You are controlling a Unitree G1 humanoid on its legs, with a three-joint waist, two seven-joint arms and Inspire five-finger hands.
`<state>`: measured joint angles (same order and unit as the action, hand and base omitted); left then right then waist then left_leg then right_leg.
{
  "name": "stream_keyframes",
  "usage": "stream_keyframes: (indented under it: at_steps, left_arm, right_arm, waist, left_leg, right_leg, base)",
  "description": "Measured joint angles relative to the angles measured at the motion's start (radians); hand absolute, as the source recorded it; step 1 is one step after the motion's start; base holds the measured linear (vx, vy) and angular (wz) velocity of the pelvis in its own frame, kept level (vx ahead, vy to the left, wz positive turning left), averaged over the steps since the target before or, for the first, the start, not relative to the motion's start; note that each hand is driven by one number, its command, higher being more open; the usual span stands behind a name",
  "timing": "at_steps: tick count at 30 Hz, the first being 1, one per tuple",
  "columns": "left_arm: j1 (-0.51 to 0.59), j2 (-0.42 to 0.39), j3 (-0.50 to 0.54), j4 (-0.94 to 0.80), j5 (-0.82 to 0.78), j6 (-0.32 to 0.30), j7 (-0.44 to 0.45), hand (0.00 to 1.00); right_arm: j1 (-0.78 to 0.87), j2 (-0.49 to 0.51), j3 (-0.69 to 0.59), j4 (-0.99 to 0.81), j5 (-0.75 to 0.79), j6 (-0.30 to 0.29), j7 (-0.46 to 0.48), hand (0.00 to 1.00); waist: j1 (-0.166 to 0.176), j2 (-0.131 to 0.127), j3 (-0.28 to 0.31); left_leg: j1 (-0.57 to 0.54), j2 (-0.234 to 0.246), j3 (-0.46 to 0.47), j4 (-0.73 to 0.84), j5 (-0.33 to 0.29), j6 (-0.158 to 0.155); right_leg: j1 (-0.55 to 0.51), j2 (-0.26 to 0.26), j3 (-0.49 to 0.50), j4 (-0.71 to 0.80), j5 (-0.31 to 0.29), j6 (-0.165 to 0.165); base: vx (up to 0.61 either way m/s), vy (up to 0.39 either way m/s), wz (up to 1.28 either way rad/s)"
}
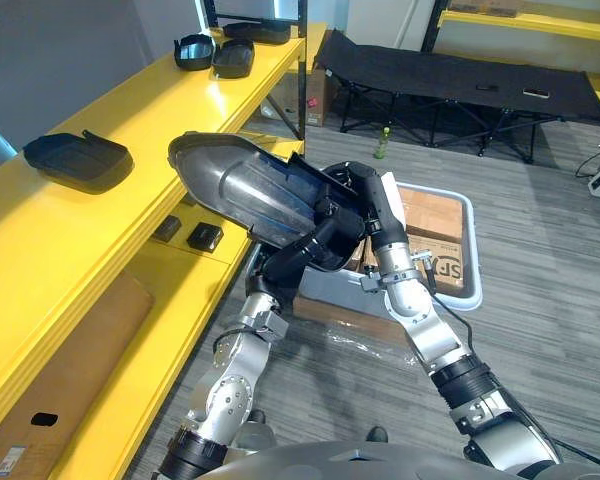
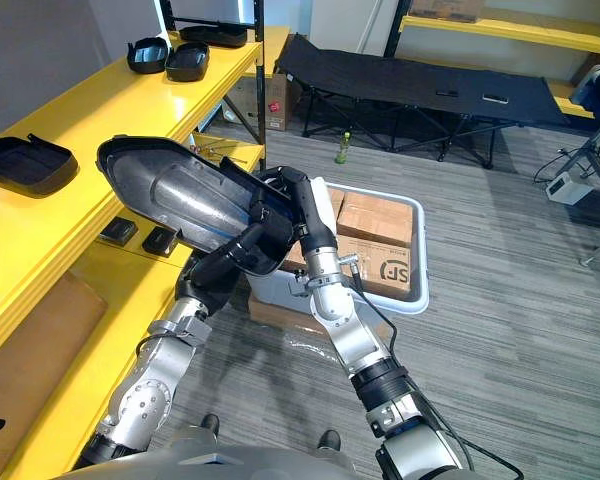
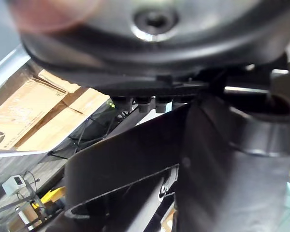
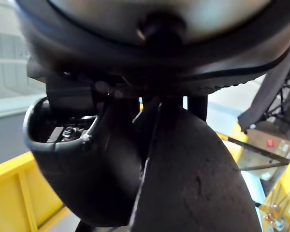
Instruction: Walk over and take three plastic housings, then place them on the shelf
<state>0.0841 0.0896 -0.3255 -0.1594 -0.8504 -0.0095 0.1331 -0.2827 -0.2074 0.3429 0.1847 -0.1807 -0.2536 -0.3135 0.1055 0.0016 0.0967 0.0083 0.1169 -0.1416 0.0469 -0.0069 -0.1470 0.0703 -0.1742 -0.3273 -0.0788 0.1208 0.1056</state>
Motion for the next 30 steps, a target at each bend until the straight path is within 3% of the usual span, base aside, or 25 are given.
stream_keyframes:
  at_steps: [1,2,9,15,19,22,30]
  left_arm:
    - [0.000,-0.002,0.003,0.006,-0.004,-0.018,0.021,1.00]
    - [0.000,-0.006,0.010,0.015,-0.009,-0.042,0.050,0.00]
    - [0.001,-0.055,0.158,0.088,-0.092,-0.186,0.162,0.00]
    - [0.002,-0.081,0.217,0.128,-0.126,-0.188,0.158,0.00]
    - [0.002,-0.076,0.218,0.182,-0.070,-0.157,0.050,0.00]
    - [-0.007,-0.069,0.202,0.183,-0.070,-0.140,0.011,0.00]
    - [-0.098,0.061,0.118,0.199,-0.129,-0.093,-0.050,0.00]
  right_arm:
    - [0.009,0.010,0.000,0.000,0.000,-0.007,-0.002,0.00]
    - [0.025,0.016,0.000,0.000,0.000,-0.021,-0.005,0.00]
    - [0.140,0.050,0.052,0.008,-0.008,-0.044,0.001,0.00]
    - [0.143,0.082,0.083,0.008,-0.051,-0.092,0.005,0.00]
    - [0.153,0.083,0.079,0.008,-0.073,-0.103,0.000,0.00]
    - [0.178,0.074,0.069,0.007,-0.072,-0.154,-0.024,0.00]
    - [0.231,0.033,0.080,-0.038,-0.057,-0.202,-0.139,0.00]
  waist:
    - [0.000,-0.002,-0.002]
    - [0.000,-0.004,-0.002]
    - [0.000,-0.005,-0.003]
    - [-0.001,-0.015,-0.016]
    - [-0.002,-0.019,-0.019]
    - [-0.008,-0.018,-0.020]
    - [-0.049,-0.005,-0.027]
  left_leg:
    - [0.000,0.000,0.000,0.000,0.000,0.000]
    - [0.001,0.000,0.000,-0.001,0.000,0.000]
    - [0.005,0.001,0.002,-0.007,0.000,0.000]
    - [0.011,0.001,0.003,-0.017,0.001,0.000]
    - [0.012,0.001,0.004,-0.017,0.001,0.001]
    - [0.011,0.001,0.004,-0.014,-0.002,0.004]
    - [-0.022,0.001,0.007,0.024,-0.019,-0.001]
  right_leg:
    - [0.000,0.000,0.000,0.000,0.000,0.000]
    - [0.000,0.000,0.000,0.000,0.000,0.000]
    - [0.001,0.000,0.000,0.000,0.000,0.001]
    - [0.002,0.000,0.001,0.000,-0.001,-0.001]
    - [0.002,-0.001,0.001,0.000,-0.006,-0.008]
    - [0.001,-0.001,0.001,0.000,-0.007,-0.008]
    - [-0.016,0.000,0.011,0.000,0.002,0.001]
  base:
    - [0.00,0.000,0.00]
    - [0.00,0.000,0.00]
    - [0.00,0.000,0.00]
    - [0.00,0.000,0.00]
    - [0.00,0.000,0.00]
    - [0.00,0.000,0.00]
    - [0.00,0.004,-0.02]
